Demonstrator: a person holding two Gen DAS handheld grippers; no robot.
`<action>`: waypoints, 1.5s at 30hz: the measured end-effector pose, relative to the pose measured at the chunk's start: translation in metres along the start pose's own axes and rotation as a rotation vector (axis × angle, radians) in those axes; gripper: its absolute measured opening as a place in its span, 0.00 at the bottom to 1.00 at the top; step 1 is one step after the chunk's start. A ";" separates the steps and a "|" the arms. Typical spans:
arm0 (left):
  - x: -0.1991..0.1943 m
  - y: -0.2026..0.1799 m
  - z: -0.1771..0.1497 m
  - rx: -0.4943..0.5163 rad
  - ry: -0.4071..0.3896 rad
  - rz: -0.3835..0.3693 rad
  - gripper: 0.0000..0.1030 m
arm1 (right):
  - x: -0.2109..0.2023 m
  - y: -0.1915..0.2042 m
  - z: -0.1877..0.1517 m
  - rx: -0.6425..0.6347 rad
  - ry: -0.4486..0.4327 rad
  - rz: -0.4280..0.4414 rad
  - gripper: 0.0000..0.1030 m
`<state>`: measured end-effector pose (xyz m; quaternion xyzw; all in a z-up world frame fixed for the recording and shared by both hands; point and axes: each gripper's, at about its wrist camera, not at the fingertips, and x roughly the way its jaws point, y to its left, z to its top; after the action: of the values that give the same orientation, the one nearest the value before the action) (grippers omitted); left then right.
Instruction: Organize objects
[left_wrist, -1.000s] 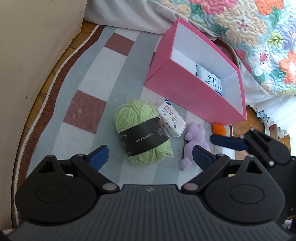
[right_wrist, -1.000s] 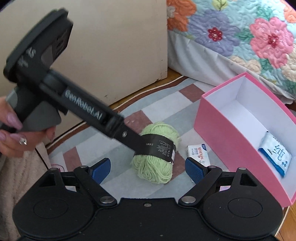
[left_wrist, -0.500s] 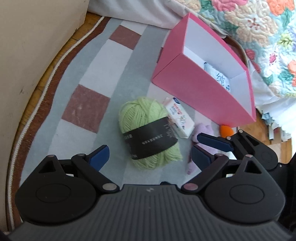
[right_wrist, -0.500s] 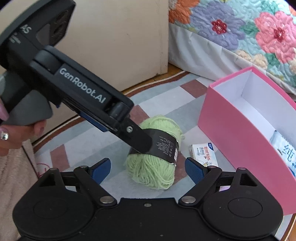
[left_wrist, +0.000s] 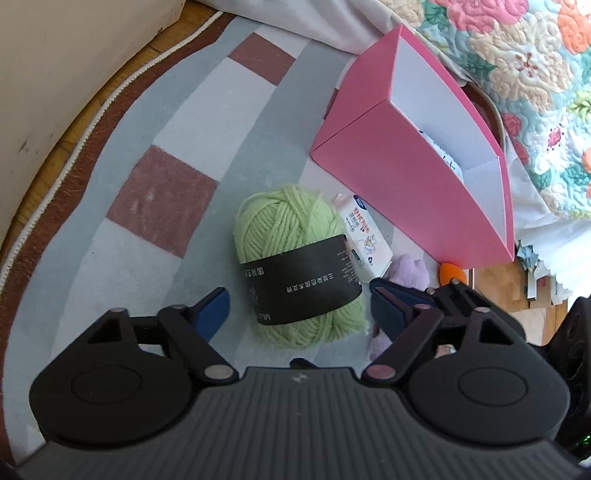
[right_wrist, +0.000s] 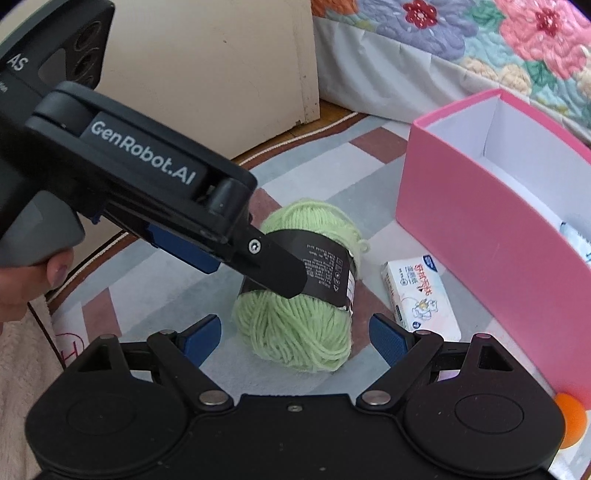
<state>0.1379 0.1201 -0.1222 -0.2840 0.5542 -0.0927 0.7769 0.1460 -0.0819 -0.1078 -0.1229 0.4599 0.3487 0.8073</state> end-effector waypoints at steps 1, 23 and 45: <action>0.001 0.001 0.000 -0.005 -0.001 -0.002 0.73 | 0.001 -0.001 -0.001 0.007 0.001 0.002 0.87; 0.024 -0.006 -0.010 -0.023 -0.030 0.001 0.60 | 0.024 -0.015 -0.009 0.095 0.014 0.026 0.63; 0.025 -0.009 -0.011 -0.005 -0.038 -0.038 0.58 | 0.013 -0.006 -0.018 0.109 -0.073 -0.058 0.51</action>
<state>0.1388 0.0970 -0.1400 -0.2979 0.5340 -0.1006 0.7849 0.1425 -0.0891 -0.1294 -0.0794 0.4446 0.3038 0.8389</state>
